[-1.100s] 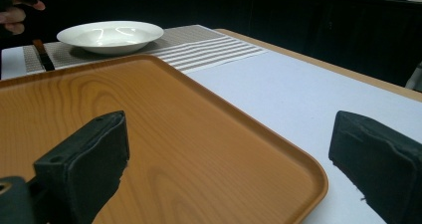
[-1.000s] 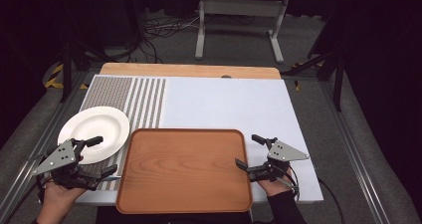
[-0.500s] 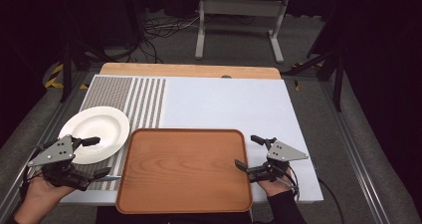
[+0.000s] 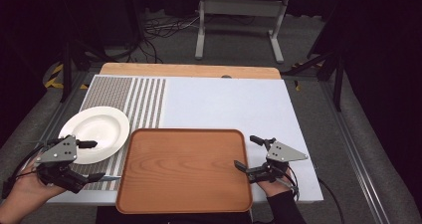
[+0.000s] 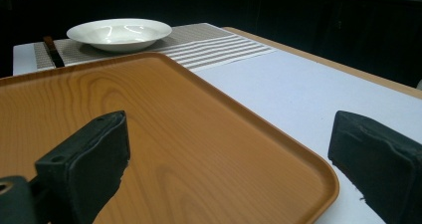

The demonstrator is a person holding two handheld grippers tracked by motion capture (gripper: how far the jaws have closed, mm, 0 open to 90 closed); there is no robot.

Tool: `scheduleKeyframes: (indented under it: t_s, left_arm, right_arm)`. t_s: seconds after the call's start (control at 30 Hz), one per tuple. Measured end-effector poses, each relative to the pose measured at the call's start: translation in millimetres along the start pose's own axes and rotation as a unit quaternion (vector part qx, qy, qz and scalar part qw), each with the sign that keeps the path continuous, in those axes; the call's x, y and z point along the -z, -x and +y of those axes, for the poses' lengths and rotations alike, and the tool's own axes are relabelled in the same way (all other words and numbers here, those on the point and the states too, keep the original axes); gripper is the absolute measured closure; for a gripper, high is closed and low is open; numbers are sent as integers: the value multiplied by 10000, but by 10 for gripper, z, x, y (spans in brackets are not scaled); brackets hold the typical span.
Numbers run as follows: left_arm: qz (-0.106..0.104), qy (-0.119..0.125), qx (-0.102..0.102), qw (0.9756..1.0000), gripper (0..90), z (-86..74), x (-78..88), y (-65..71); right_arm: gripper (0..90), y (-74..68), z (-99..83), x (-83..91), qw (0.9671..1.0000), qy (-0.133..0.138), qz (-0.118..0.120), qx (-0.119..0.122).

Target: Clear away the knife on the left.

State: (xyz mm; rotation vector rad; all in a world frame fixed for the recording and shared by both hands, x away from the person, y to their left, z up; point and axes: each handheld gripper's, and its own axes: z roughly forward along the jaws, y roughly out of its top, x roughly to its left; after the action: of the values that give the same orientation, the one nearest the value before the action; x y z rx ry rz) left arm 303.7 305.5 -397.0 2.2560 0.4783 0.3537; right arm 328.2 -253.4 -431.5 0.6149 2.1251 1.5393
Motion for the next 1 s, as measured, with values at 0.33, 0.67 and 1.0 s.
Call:
scheduleKeyframes:
  t_s: [0.33,0.67,1.0]
  left_arm:
    - [-281,-739,-176,9967,100,10,-82,-34]
    - [-536,-1511,-312,9866,142,-25,-125,-73]
    - [-605,-2124,-444,9743,221,-109,-125,-116]
  right_arm:
    - [38,-10,-1,-8,10000,-19,73,13]
    - [38,-13,-7,-23,9999,-64,120,28]
    - [38,-14,-14,-29,9998,-98,153,43]
